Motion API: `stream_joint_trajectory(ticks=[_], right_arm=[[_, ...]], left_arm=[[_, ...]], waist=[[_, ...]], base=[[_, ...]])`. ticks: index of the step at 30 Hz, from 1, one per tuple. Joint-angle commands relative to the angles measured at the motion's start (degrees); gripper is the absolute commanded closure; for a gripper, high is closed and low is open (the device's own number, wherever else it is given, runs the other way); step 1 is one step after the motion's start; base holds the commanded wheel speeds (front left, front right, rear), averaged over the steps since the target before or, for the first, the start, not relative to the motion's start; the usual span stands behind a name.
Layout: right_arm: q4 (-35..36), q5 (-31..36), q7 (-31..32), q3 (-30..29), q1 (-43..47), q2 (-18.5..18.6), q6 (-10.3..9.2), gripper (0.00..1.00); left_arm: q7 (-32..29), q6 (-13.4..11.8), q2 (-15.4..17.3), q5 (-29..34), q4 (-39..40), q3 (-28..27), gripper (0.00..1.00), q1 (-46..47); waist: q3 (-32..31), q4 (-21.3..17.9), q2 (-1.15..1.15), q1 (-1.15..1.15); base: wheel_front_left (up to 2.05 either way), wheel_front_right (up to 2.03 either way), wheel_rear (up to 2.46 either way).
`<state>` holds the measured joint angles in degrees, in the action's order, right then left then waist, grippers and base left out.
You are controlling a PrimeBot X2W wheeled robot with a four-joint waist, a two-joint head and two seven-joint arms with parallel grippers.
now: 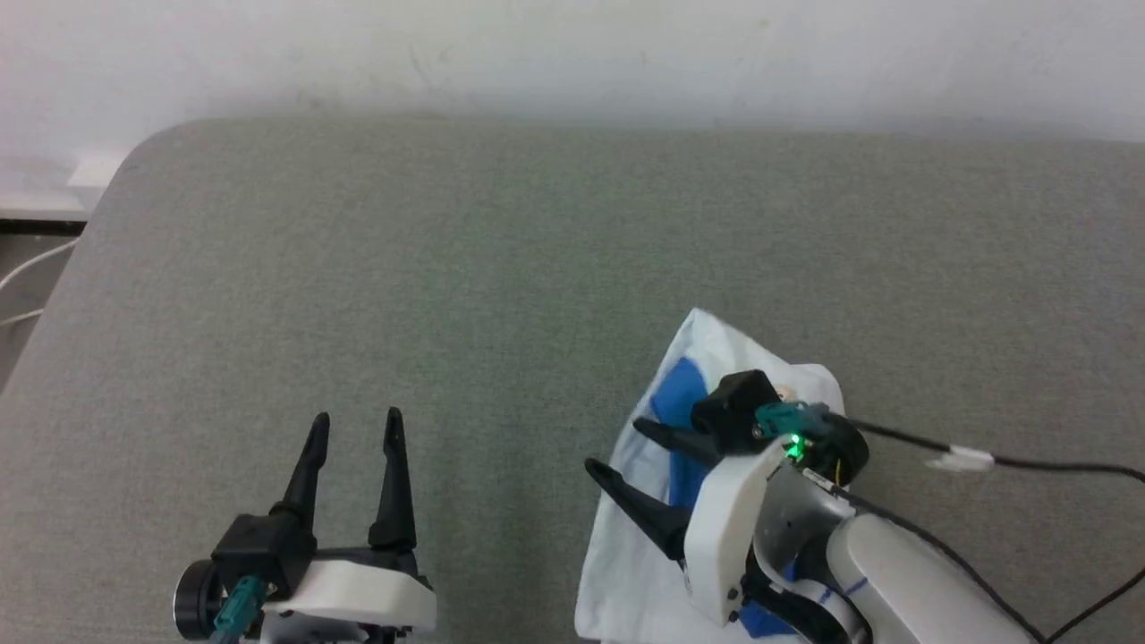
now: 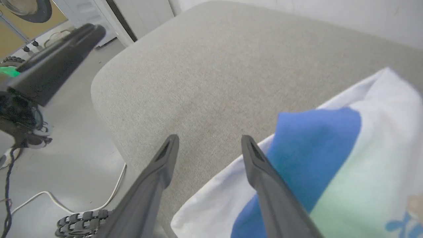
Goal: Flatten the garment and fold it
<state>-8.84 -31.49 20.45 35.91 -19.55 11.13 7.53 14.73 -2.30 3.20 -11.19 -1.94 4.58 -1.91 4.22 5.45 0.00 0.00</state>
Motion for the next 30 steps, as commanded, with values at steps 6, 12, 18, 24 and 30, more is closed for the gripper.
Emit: stream_joint_trajectory(ticks=[6,12,18,24,30], right_arm=[[9.2,5.6,-13.7,-0.4,1.7,4.0,-0.04,0.0],[12.0,13.1,-24.4,-14.1,9.8,1.9,-0.04,0.0],[13.9,18.2,-27.4,-28.4,18.1,-1.7,-0.04,0.0],[17.8,20.6,-25.7,-39.8,25.1,-4.4,-0.04,0.0],[18.8,19.2,-20.4,-47.1,29.3,-5.6,-0.04,0.0]], left_arm=[[0.3,-0.3,-0.3,-0.1,-0.5,-0.9,0.0,-0.4],[0.3,-0.5,-0.3,-0.1,-0.1,-2.0,0.0,-1.5],[0.3,-0.8,-0.3,-0.3,0.7,-3.7,0.0,-2.5],[0.3,-0.8,-0.3,-0.1,1.2,-4.9,0.0,-3.7],[0.3,-0.5,-0.3,0.4,1.3,-5.3,0.0,-4.0]], waist=[[-2.0,-2.4,0.0,0.0],[-2.9,-4.2,0.0,0.0],[-4.1,-5.8,0.0,0.0],[-4.8,-6.9,0.0,0.0],[-4.3,-7.0,0.0,0.0]], base=[[0.0,0.0,0.0],[0.0,0.0,0.0],[0.0,0.0,0.0],[0.0,0.0,0.0],[0.0,0.0,0.0]])
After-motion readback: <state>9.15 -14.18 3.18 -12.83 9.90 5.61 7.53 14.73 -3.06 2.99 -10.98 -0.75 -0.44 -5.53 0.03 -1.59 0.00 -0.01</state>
